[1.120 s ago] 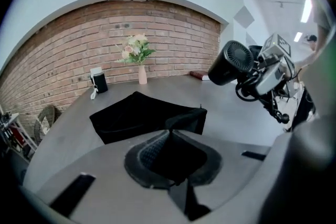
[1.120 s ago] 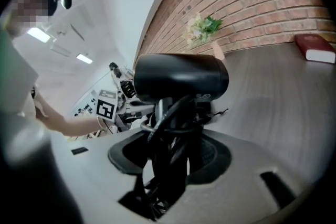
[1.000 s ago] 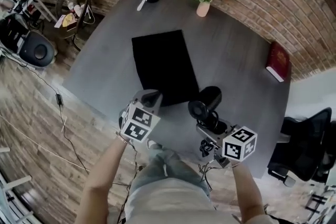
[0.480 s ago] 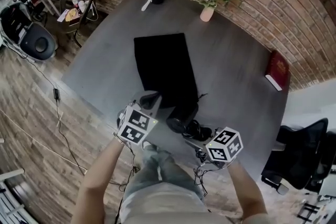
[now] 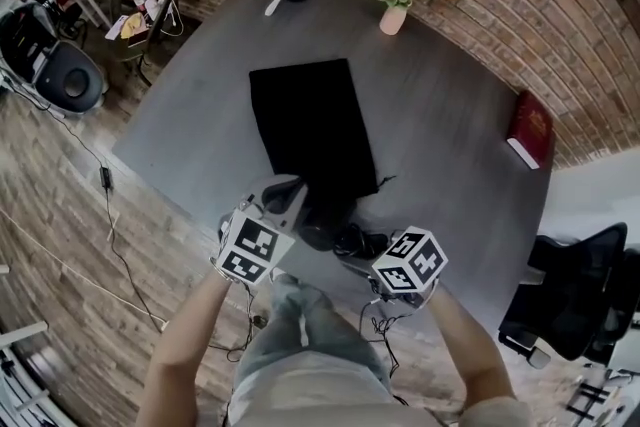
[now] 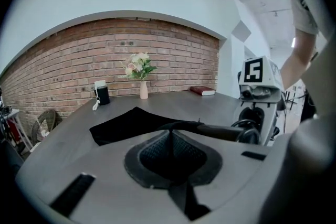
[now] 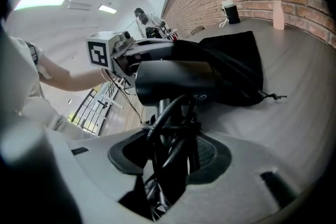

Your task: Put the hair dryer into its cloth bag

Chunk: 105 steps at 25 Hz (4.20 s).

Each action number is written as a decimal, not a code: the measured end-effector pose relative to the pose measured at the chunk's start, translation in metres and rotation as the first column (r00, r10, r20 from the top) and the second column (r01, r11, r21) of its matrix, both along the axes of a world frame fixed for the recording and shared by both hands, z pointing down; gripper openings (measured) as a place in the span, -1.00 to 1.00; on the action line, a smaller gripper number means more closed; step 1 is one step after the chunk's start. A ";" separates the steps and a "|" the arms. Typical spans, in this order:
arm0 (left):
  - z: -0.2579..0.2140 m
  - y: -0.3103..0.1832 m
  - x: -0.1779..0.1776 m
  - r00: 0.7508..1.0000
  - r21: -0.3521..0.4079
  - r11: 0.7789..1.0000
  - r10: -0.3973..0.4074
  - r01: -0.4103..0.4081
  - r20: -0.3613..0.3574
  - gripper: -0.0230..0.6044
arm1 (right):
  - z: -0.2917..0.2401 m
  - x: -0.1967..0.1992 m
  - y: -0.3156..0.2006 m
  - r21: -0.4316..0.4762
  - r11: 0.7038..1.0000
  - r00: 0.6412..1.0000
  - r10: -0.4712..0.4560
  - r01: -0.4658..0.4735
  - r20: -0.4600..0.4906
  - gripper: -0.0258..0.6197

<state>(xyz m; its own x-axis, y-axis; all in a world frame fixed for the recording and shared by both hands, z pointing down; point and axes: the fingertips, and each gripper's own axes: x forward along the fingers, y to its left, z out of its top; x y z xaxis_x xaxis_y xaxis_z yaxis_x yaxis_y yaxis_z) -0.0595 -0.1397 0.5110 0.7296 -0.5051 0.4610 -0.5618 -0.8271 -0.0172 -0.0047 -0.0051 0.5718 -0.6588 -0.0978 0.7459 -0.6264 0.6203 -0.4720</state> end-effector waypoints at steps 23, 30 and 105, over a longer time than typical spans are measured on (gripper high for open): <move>-0.012 0.006 0.003 0.997 0.038 0.997 0.075 -0.074 -0.022 -0.88 | 0.015 0.002 -0.088 0.037 0.958 0.930 0.285 -0.284 -0.234 -0.36; -0.013 0.018 0.014 0.989 0.001 0.991 0.133 -0.133 -0.068 -0.88 | 0.015 -0.007 -0.117 0.059 0.913 0.893 0.406 -0.403 -0.194 -0.35; 0.017 0.014 -0.003 0.991 -0.111 0.994 -0.015 0.000 -0.137 -0.88 | 0.034 -0.013 -0.096 0.181 0.907 0.898 0.410 -0.381 -0.161 -0.35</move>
